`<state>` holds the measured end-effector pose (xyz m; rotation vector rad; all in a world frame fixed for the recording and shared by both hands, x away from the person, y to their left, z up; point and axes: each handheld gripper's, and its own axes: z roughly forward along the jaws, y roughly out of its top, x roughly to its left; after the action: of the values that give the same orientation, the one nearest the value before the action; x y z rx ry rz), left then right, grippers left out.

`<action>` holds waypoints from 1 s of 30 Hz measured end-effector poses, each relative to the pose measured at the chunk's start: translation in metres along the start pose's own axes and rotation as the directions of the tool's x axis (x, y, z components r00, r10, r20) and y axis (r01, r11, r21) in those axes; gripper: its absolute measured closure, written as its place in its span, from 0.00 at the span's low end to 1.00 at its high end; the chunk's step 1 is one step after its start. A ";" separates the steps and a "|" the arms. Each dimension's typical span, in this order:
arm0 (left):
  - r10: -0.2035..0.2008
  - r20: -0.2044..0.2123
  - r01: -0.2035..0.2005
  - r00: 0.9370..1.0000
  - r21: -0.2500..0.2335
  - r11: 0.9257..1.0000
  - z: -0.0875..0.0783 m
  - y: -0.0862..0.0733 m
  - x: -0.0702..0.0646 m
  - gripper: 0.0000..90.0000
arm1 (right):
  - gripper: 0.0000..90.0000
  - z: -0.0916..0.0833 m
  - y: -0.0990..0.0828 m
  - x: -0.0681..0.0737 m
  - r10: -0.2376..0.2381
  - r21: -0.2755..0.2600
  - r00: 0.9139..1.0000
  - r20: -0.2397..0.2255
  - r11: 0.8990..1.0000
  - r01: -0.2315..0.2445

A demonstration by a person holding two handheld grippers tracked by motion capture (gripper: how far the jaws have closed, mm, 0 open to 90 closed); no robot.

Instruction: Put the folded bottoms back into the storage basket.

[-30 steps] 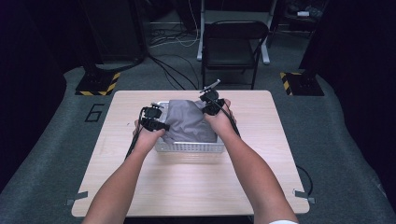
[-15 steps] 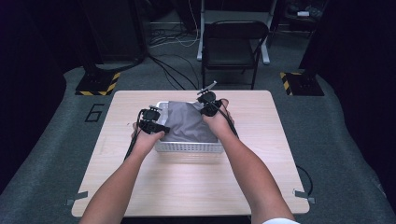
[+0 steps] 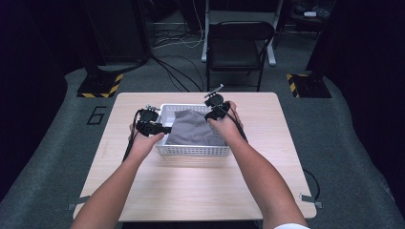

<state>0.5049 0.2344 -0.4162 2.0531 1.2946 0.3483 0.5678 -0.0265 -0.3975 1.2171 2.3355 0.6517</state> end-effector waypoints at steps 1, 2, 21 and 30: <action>0.003 0.002 -0.003 1.000 -0.004 1.000 0.000 0.000 0.000 0.54 | 0.50 -0.002 -0.001 -0.001 -0.008 -0.011 1.000 -0.001 1.000 0.008; 0.007 0.005 -0.007 1.000 -0.002 1.000 -0.001 -0.001 0.000 0.54 | 0.50 -0.004 -0.002 0.000 0.010 -0.013 1.000 -0.009 1.000 -0.010; 0.005 0.060 0.000 0.998 -0.075 0.997 -0.039 -0.026 -0.011 0.54 | 0.48 -0.052 -0.039 0.000 0.031 -0.102 0.988 -0.152 0.994 -0.047; -0.020 0.108 0.031 0.994 -0.096 0.995 -0.051 -0.051 -0.011 0.52 | 0.47 -0.070 -0.067 0.013 0.003 -0.136 0.983 -0.184 0.990 -0.028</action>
<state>0.4361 0.2593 -0.4110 1.9453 1.2148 0.2799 0.4794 -0.0641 -0.3826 1.1580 2.3840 0.9509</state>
